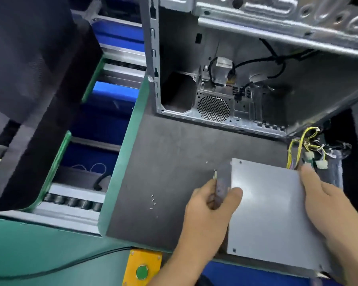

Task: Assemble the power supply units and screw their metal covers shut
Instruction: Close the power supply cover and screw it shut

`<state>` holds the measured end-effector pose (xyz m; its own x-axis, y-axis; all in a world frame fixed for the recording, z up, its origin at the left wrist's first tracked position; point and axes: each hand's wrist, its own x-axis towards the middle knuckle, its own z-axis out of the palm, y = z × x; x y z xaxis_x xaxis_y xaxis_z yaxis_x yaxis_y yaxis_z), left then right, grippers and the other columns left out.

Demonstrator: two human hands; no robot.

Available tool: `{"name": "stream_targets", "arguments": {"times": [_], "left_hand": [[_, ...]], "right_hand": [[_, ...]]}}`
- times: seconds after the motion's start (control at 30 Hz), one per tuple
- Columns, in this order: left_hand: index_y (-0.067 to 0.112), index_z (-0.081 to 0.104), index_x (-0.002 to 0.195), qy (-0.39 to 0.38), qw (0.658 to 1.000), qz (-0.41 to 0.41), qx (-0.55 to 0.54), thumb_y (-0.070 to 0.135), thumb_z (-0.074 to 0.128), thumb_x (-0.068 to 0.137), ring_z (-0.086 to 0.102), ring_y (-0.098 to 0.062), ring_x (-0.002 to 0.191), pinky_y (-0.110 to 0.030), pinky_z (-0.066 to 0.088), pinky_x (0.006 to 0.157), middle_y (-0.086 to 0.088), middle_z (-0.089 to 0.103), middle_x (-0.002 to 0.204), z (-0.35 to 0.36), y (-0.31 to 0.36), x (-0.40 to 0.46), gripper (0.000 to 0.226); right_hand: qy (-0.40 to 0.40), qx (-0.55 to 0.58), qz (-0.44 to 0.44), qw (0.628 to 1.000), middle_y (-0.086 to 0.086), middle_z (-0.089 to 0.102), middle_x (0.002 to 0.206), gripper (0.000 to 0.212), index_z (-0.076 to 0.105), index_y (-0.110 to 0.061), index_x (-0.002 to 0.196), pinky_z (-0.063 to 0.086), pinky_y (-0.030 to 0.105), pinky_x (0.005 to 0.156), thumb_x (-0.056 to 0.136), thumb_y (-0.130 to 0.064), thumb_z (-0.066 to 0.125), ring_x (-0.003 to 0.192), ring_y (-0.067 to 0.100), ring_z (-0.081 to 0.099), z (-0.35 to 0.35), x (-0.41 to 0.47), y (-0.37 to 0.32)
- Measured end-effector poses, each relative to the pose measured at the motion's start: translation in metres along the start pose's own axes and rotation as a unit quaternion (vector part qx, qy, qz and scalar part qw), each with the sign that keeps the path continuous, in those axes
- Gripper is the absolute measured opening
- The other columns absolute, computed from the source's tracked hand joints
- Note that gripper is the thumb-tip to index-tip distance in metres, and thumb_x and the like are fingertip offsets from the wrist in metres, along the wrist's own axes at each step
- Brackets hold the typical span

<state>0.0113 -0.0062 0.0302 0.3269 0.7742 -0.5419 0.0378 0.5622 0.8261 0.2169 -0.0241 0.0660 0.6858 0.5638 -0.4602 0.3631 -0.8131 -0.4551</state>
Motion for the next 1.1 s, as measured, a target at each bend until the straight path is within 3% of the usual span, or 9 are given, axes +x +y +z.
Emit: {"name": "stream_targets", "arguments": {"times": [0.07, 0.2, 0.37, 0.47, 0.6, 0.7, 0.77, 0.93, 1.1], "left_hand": [[0.026, 0.069, 0.099, 0.005, 1.0, 0.0, 0.005, 0.065, 0.065, 0.073, 0.063, -0.009, 0.098, -0.024, 0.051, 0.088, 0.001, 0.061, 0.113, -0.003, -0.004, 0.001, 0.047], [0.044, 0.066, 0.109, 0.029, 0.999, -0.022, 0.004, 0.072, 0.066, 0.067, 0.058, -0.005, 0.113, -0.032, 0.05, 0.096, 0.023, 0.06, 0.117, -0.002, -0.005, 0.0, 0.051], [0.033, 0.067, 0.099, 0.023, 1.0, -0.007, -0.003, 0.064, 0.062, 0.073, 0.062, -0.015, 0.102, -0.039, 0.056, 0.088, 0.009, 0.07, 0.098, -0.001, -0.002, 0.001, 0.041], [0.04, 0.066, 0.1, 0.018, 1.0, -0.004, 0.009, 0.066, 0.057, 0.074, 0.061, -0.01, 0.101, -0.033, 0.055, 0.085, 0.009, 0.068, 0.103, 0.0, -0.004, 0.001, 0.038], [0.035, 0.064, 0.097, 0.022, 0.999, 0.019, 0.019, 0.062, 0.057, 0.079, 0.059, -0.011, 0.089, -0.028, 0.052, 0.073, 0.008, 0.067, 0.088, 0.001, -0.003, -0.001, 0.033], [0.064, 0.059, 0.09, 0.049, 0.999, 0.012, 0.009, 0.064, 0.063, 0.073, 0.059, 0.01, 0.086, -0.014, 0.052, 0.068, 0.032, 0.065, 0.088, 0.0, 0.002, -0.004, 0.017], [0.08, 0.047, 0.081, 0.082, 0.997, -0.005, 0.01, 0.072, 0.066, 0.062, 0.054, 0.018, 0.096, -0.004, 0.046, 0.066, 0.042, 0.058, 0.096, 0.001, 0.004, -0.005, 0.028], [0.055, 0.055, 0.085, 0.089, 0.996, 0.001, -0.02, 0.066, 0.073, 0.061, 0.056, 0.02, 0.093, 0.001, 0.043, 0.066, 0.049, 0.056, 0.095, -0.001, 0.005, -0.004, 0.032], [0.05, 0.055, 0.089, 0.094, 0.995, -0.007, -0.004, 0.071, 0.073, 0.053, 0.059, 0.018, 0.093, 0.0, 0.044, 0.068, 0.042, 0.061, 0.096, -0.006, 0.003, 0.001, 0.045]], "right_hand": [[0.008, 0.007, 0.013, 1.0, 0.007, 0.068, 0.091, 0.092, 0.067, -0.014, 0.079, 0.051, 0.051, 0.088, 0.062, -0.093, 0.024, 0.089, 0.036, 0.063, 0.0, -0.001, 0.0], [0.021, 0.016, 0.03, 0.999, 0.01, 0.069, 0.088, 0.091, 0.067, -0.011, 0.077, 0.053, 0.046, 0.082, 0.062, -0.093, 0.03, 0.082, 0.034, 0.065, 0.0, 0.0, 0.0], [0.024, -0.008, 0.028, 0.999, 0.01, 0.068, 0.091, 0.094, 0.067, -0.012, 0.08, 0.051, 0.049, 0.085, 0.061, -0.095, 0.026, 0.084, 0.035, 0.063, 0.0, -0.002, -0.002], [0.019, -0.019, 0.026, 0.999, 0.009, 0.066, 0.092, 0.092, 0.066, -0.014, 0.079, 0.05, 0.048, 0.085, 0.062, -0.094, 0.023, 0.085, 0.034, 0.061, 0.003, -0.005, -0.005], [0.013, -0.02, 0.045, 0.999, 0.01, 0.065, 0.095, 0.092, 0.064, -0.014, 0.083, 0.05, 0.052, 0.09, 0.064, -0.093, 0.022, 0.089, 0.036, 0.061, 0.006, -0.004, -0.005], [0.015, -0.019, 0.048, 0.999, 0.012, 0.065, 0.1, 0.095, 0.065, -0.015, 0.09, 0.049, 0.053, 0.092, 0.063, -0.095, 0.021, 0.093, 0.037, 0.061, 0.007, -0.003, -0.004], [0.013, -0.019, 0.049, 0.999, 0.013, 0.064, 0.104, 0.096, 0.065, -0.015, 0.095, 0.049, 0.055, 0.094, 0.064, -0.095, 0.021, 0.096, 0.038, 0.061, 0.007, -0.003, -0.004], [0.01, -0.022, 0.037, 0.999, 0.012, 0.065, 0.097, 0.092, 0.065, -0.015, 0.088, 0.05, 0.052, 0.09, 0.066, -0.092, 0.02, 0.091, 0.037, 0.061, 0.007, -0.004, -0.005], [0.009, -0.03, 0.021, 0.999, 0.012, 0.064, 0.094, 0.093, 0.064, -0.012, 0.088, 0.048, 0.05, 0.087, 0.07, -0.09, 0.018, 0.09, 0.037, 0.06, 0.008, -0.004, -0.004]]}}
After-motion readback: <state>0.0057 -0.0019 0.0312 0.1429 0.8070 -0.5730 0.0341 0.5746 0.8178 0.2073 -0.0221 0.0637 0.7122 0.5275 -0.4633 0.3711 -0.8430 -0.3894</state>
